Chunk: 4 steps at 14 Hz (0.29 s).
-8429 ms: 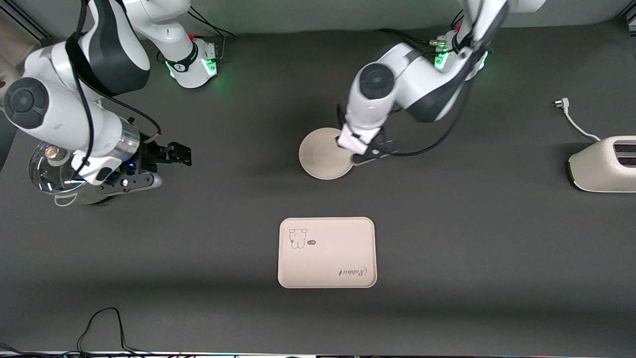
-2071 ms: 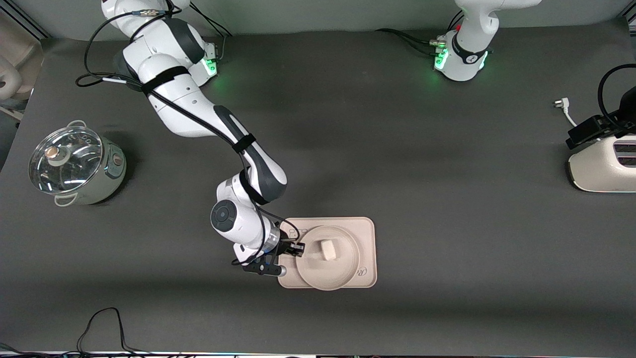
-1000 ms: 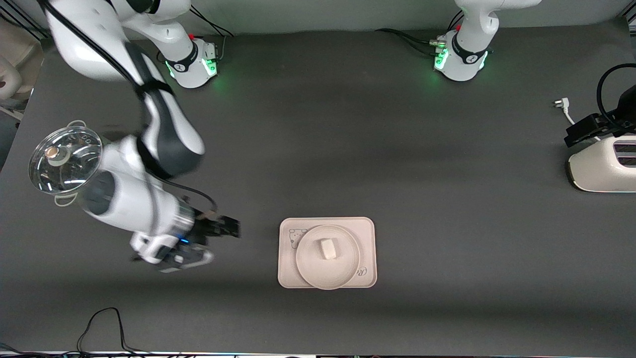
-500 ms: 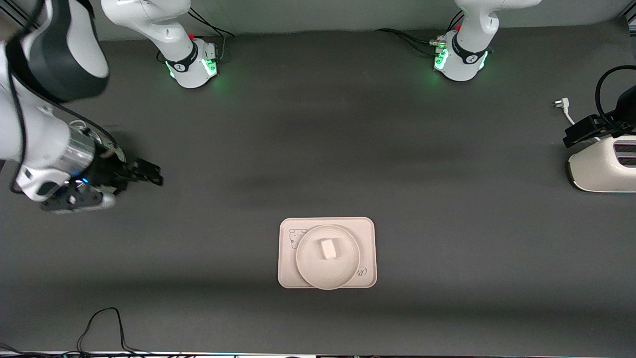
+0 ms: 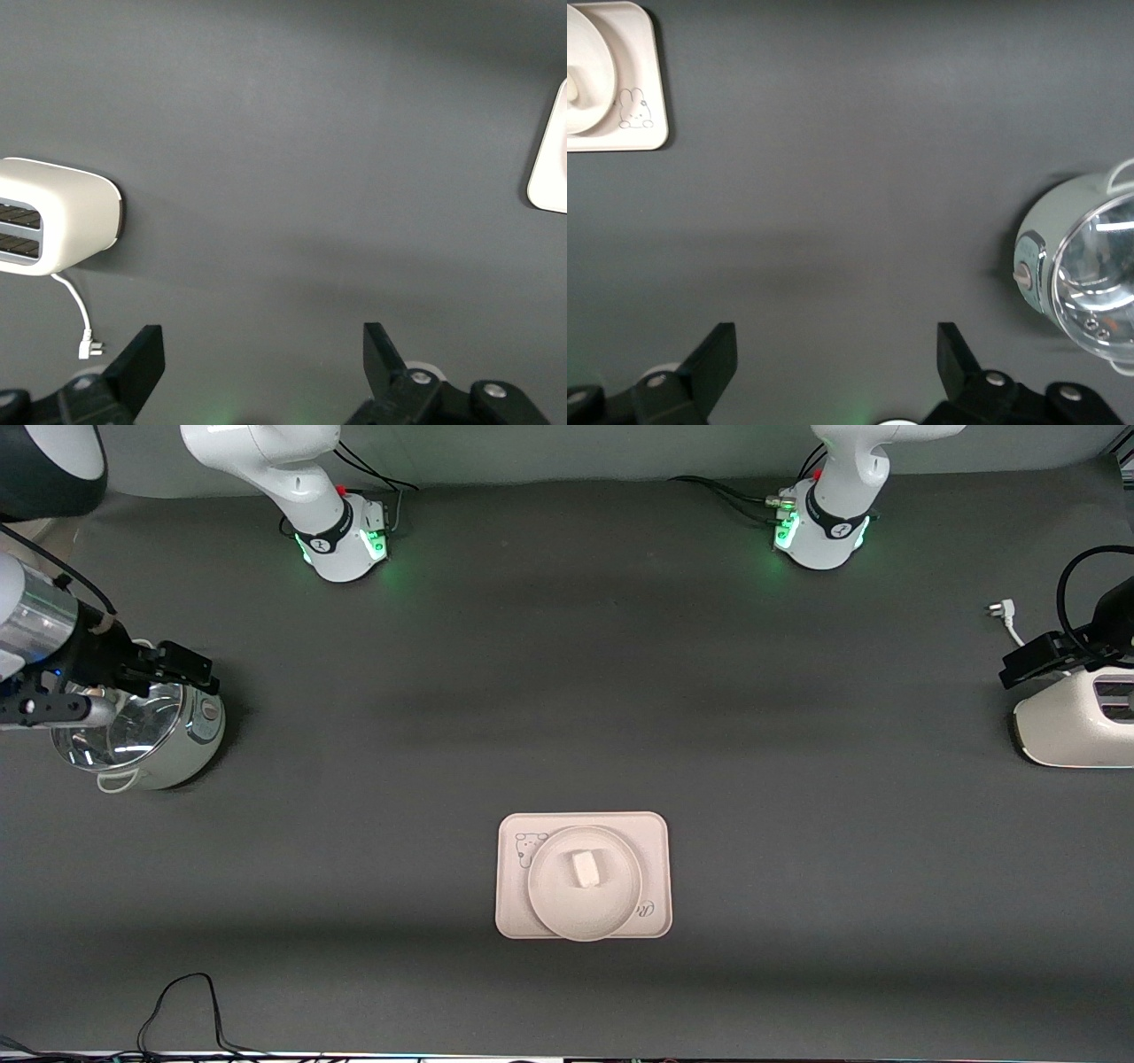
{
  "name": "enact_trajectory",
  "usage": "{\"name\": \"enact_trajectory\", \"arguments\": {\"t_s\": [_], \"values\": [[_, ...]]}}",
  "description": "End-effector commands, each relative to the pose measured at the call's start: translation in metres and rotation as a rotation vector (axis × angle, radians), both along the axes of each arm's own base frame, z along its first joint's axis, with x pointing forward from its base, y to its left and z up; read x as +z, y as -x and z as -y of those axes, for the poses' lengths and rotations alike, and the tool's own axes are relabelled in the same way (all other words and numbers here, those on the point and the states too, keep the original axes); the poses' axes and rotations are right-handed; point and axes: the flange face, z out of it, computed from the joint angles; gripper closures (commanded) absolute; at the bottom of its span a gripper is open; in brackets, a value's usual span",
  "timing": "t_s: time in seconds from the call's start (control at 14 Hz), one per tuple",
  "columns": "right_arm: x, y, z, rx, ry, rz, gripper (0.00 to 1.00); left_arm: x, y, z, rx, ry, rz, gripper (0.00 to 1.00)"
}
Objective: Place bun in plate and plate on tray
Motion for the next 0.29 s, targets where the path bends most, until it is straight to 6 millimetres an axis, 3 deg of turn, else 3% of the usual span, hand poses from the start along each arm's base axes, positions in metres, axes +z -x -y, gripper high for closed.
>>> {"name": "enact_trajectory", "arguments": {"t_s": [0.0, 0.21], "values": [[-0.0007, 0.0239, -0.0004, 0.008, 0.011, 0.001, 0.00, 0.0032, 0.0040, -0.0019, 0.000, 0.015, -0.005, 0.00], [-0.0033, 0.0265, 0.0002, 0.002, 0.014, 0.001, 0.00, 0.0017, 0.0036, -0.0019, 0.002, 0.015, -0.008, 0.00]]}}
